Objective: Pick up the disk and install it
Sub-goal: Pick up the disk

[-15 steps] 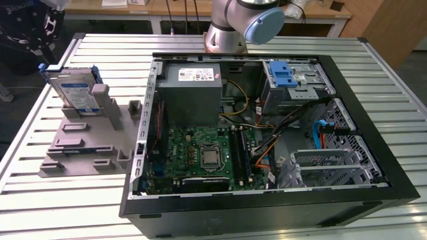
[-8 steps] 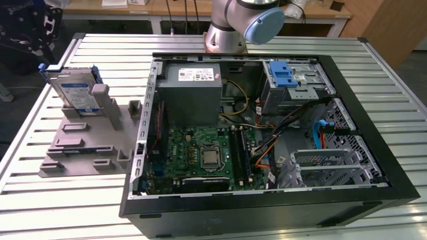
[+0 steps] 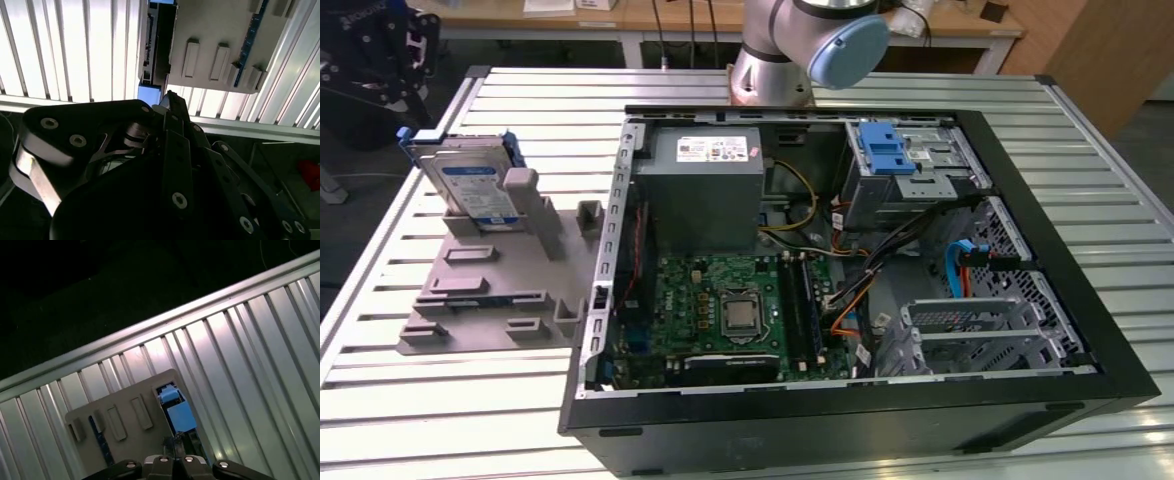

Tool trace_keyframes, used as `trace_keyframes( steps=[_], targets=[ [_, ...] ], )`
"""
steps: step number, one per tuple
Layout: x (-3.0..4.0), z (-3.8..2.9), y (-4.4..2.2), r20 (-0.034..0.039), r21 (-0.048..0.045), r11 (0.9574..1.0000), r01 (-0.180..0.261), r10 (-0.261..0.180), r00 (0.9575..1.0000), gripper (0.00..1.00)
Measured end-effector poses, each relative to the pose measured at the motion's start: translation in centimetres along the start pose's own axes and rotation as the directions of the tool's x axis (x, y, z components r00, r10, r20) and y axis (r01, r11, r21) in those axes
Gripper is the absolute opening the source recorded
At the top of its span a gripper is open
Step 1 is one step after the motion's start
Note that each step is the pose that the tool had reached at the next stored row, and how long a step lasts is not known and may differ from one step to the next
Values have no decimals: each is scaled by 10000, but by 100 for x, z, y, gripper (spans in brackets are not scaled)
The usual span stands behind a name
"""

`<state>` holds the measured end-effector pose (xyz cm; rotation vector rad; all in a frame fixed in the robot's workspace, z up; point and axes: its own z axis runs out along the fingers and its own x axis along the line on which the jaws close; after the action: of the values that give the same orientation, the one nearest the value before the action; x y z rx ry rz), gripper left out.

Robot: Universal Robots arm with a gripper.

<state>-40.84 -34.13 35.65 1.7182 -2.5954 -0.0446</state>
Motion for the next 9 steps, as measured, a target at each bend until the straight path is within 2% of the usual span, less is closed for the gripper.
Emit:
trace_keyframes(
  steps=[5, 9],
  targets=[
    [0, 2, 0, -30, 12, 9967, 809, -809, 9967, 11],
    [0, 3, 0, -53, 23, 9894, 1452, -1451, 9894, 11]
  ],
)
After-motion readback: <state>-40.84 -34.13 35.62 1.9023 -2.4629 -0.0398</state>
